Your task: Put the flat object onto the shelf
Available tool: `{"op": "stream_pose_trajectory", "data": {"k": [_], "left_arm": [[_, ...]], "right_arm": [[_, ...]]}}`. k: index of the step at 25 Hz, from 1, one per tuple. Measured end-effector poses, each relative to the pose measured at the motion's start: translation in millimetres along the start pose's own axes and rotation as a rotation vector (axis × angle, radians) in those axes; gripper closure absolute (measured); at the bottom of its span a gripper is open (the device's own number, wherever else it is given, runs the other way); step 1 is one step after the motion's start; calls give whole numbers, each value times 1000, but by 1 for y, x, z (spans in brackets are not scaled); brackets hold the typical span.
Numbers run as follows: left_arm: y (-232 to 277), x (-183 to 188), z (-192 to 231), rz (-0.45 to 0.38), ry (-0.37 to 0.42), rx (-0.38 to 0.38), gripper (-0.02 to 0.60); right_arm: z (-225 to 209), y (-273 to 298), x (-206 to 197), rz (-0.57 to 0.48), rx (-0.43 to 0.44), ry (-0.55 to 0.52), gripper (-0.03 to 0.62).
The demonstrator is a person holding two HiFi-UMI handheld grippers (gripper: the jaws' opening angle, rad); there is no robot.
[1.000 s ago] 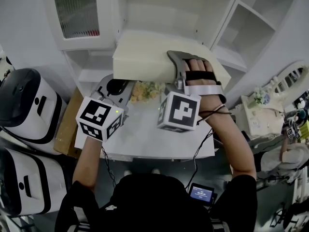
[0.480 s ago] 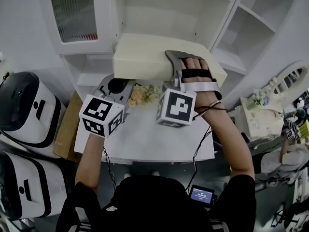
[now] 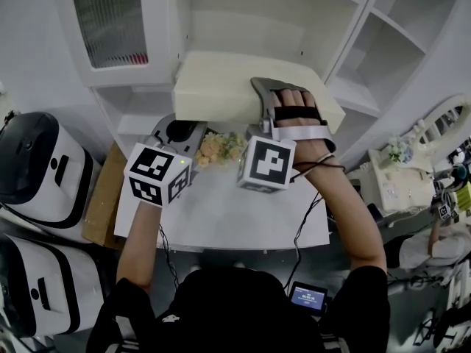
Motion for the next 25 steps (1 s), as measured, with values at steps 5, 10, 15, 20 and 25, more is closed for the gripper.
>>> {"op": "stream_pose_trajectory", "data": {"k": [5,10,15,20,25], "left_arm": [[9,-5,9,1,-6,0,574],[14,-12,19,5,-31,13,574],[19,-16,24,12,-36,22,574],[23,-23,28,28,-38,32,574],[26,-27,34,34,-46,43,574]], "right_arm": [[-5,14,0,-3,-6,3,315],[-6,29,-1,4,-18,4,309],[-8,45,-6,7,-24,9,307],[-9,63,-10,9,-47,4,306],[-11,78,-14,2,-35,17,303]]}}
Point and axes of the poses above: the fingertips, and each gripper's own axes: y forward along the fingers, z to its left, x out of its top, the point moved 7 cm from there along -y, backward along the fingers, and after that the axes turned 14 degrees about x, right-handed, at the moved point
